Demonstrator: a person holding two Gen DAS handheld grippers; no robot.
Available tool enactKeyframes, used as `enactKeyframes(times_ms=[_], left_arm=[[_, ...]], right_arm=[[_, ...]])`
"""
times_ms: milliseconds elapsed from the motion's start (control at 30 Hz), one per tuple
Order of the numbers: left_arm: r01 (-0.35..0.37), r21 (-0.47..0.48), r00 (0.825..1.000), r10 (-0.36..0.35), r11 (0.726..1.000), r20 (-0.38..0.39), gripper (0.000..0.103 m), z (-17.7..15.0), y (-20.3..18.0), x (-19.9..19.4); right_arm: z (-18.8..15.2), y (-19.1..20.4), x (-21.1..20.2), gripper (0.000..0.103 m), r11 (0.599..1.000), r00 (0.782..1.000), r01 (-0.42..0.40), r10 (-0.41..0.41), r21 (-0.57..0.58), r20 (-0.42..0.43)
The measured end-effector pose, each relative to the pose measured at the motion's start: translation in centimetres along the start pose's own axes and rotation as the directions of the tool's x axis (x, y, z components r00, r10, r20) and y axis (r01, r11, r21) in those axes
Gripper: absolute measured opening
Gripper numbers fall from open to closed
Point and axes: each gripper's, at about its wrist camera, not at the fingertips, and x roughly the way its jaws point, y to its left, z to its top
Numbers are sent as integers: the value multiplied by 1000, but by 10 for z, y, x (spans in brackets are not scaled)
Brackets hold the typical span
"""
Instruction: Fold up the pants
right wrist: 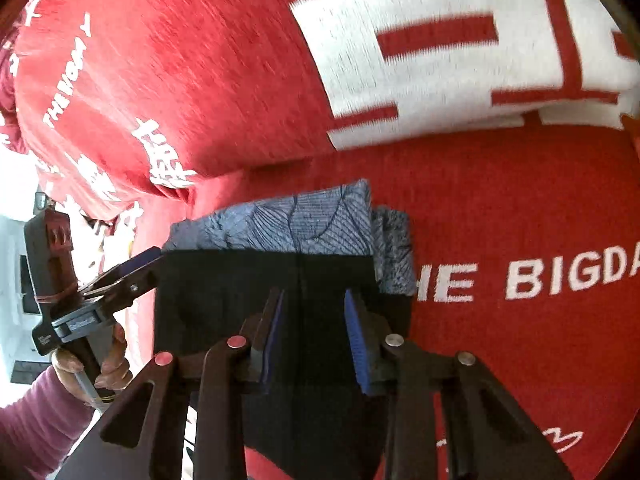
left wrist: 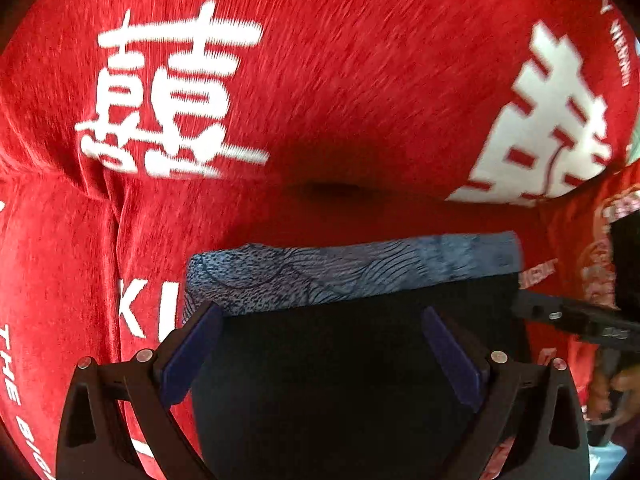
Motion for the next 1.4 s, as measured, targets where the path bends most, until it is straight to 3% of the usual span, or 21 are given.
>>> enactKeyframes(times_ms=[67,167,333,433,500,633,767,933,1033,1167,1267,1400], left_arm=[[-39,11,999,39,999,-31,101,-2,3,13],[-25,-19,999,24,1000,-37,102,-2,8,19],[-60,-24,997,59,998,-47,102,-3,7,7],[-44,-67,997,40,997,-60,102,-16,31,-14],[-28,-112,997,19,993,-79,102,-23,48,-22],[38,-181,989,-62,983,-133,102,-35,81,-27],[156,-219,957,-202,963,-207,102,-45,95,-17],[182,-115,941,-207,977,-267,102,-53,68,0],[219,-118,933,-243,969,-265,102,-52,61,10],[205,-105,949,-224,973,-221,103,-51,56,14],[177,-116,961,-197,977,-192,103,-50,52,13],[148,-115,978,-163,982,-131,85,-52,43,-2]], right_arm=[[1,-5,2,30,1000,1000,-23,23,20,11],[4,-11,6,30,998,998,-56,56,35,11],[1,-14,-2,34,995,996,-91,90,33,7],[-7,-24,-18,63,993,993,-115,115,39,10],[-16,-37,-26,68,988,990,-142,142,57,10],[-31,-63,-28,69,980,987,-156,160,121,-25],[-38,-78,-19,70,961,971,-220,233,169,-58],[-40,-86,3,70,925,932,-331,351,187,-90],[-37,-85,16,72,921,919,-357,376,154,-115],[-36,-85,31,71,898,897,-409,428,164,-108],[-35,-91,34,63,890,900,-401,427,216,-87],[-40,-90,31,48,898,914,-371,398,236,-78]])
